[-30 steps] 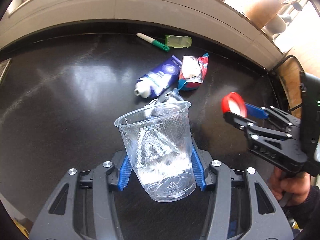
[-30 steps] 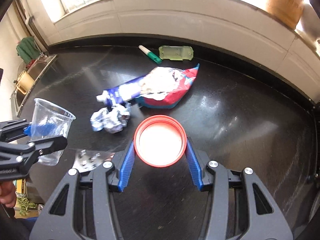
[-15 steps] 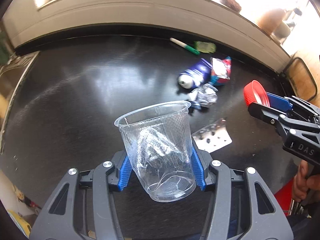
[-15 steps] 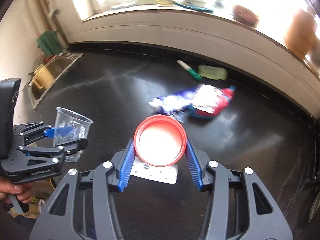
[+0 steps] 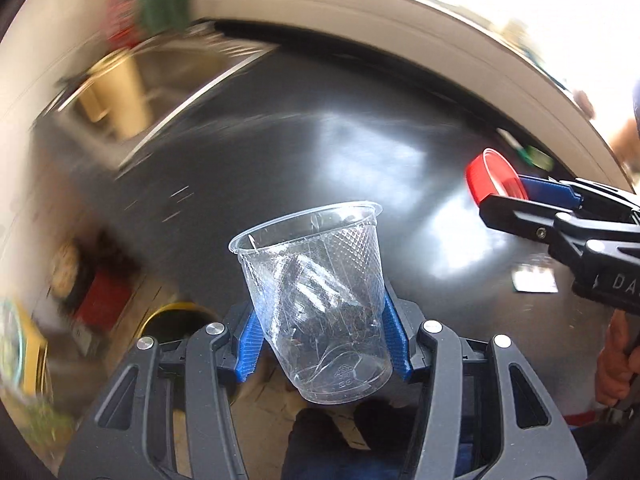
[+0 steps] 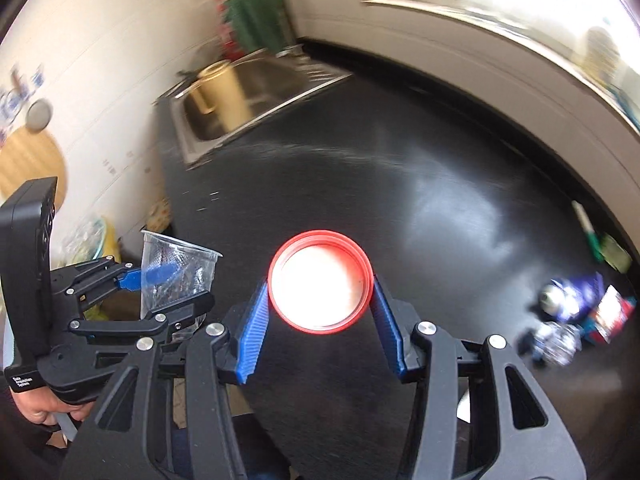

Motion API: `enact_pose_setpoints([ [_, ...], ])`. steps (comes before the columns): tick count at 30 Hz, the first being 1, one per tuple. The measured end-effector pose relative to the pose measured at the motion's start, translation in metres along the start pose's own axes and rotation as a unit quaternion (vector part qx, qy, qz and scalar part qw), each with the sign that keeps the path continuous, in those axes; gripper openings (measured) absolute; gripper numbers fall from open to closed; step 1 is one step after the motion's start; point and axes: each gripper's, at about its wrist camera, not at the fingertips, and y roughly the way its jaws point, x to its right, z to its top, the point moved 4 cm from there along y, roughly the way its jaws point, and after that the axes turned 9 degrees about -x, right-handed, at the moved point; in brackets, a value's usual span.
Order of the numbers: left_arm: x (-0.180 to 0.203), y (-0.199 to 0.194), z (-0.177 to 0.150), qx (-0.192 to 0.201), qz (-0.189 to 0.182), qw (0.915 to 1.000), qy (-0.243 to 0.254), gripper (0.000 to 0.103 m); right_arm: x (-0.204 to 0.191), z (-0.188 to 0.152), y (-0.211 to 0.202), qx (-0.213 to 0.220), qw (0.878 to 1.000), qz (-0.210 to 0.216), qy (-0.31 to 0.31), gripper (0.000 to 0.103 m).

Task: Collect trash
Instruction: 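Carry the plastic cup and red cap with both tools over the bin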

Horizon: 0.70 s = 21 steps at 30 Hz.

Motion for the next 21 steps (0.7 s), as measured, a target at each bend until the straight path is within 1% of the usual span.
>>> enact_pose_setpoints([
  [3,-0.044,-0.003,-0.020,-0.003,0.015,0.9988,-0.047,0.051,-0.046,0.011,0.025,-0.025,0.998,0.035,-0.035,0.049],
  [4,-0.065,-0.003,-0.032,-0.007,0.023,0.9973,-0.070,0.051,-0.060,0.013,0.033,-0.034,0.997,0.045,-0.045,0.049],
  [6,-0.090,-0.002,-0.047,-0.012,0.032,0.9948,-0.096,0.051,-0.096,0.018,0.052,-0.055,0.994,0.068,-0.068,0.049],
  [7,-0.107,-0.001,-0.058,-0.015,0.036,0.9927,-0.114,0.051,-0.107,0.018,0.058,-0.061,0.993,0.074,-0.076,0.049],
  [8,-0.120,0.000,-0.067,-0.018,0.037,0.9907,-0.130,0.051,-0.127,0.020,0.068,-0.071,0.990,0.082,-0.091,0.049],
  [12,-0.165,0.009,-0.101,-0.029,0.037,0.9834,-0.175,0.051,-0.181,0.021,0.100,-0.105,0.981,0.102,-0.123,0.049],
  [14,-0.181,0.016,-0.111,-0.032,0.034,0.9808,-0.190,0.051,-0.208,0.020,0.122,-0.126,0.977,0.109,-0.133,0.049],
  [17,-0.203,0.029,-0.124,-0.035,0.030,0.9774,-0.207,0.051,-0.232,0.021,0.151,-0.150,0.972,0.109,-0.144,0.049],
  [21,-0.225,0.054,-0.132,-0.040,0.016,0.9740,-0.223,0.051,-0.254,0.024,0.188,-0.168,0.968,0.096,-0.159,0.049],
])
